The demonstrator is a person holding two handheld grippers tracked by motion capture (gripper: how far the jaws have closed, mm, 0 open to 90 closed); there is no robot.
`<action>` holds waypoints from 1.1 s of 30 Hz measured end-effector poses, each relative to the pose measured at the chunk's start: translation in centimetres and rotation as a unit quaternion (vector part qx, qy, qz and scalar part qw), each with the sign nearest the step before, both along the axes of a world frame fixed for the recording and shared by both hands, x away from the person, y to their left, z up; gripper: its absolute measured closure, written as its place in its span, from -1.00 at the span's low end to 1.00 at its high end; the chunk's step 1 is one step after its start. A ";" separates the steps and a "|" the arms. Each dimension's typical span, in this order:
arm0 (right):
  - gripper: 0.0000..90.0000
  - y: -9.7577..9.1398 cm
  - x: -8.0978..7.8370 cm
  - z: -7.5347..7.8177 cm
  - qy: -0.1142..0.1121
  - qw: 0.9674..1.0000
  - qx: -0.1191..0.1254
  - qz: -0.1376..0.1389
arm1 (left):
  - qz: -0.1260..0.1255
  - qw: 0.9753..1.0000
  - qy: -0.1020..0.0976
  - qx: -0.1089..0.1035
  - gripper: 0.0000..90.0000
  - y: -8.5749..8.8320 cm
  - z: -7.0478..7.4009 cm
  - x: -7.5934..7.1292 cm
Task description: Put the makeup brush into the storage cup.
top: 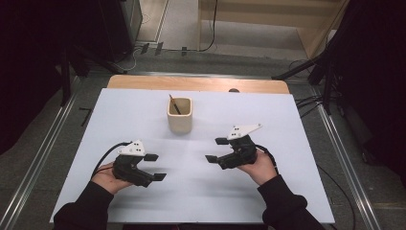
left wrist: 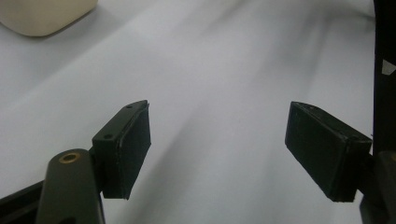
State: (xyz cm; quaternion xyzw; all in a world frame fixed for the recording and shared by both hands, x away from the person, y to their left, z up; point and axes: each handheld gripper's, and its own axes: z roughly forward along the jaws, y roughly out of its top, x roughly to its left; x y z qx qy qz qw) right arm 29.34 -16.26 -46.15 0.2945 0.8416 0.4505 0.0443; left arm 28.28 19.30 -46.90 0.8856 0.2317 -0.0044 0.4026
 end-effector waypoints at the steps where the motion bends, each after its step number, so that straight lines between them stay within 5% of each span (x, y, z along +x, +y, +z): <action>1: -0.46 -0.2 -0.1 0.0 0.001 1.000 -0.003 -0.001 | 0.000 1.000 0.000 0.000 -0.48 0.0 0.0 0.0; 7: -0.47 -1.6 -1.0 -0.2 -0.014 1.000 -0.010 -0.009 | 0.000 1.000 -0.001 0.001 -0.48 0.0 0.0 0.0; 33: -0.47 -5.2 -3.0 -1.2 0.003 0.999 -0.025 -0.020 | 0.000 1.000 -0.001 0.004 -0.49 0.1 -0.1 0.0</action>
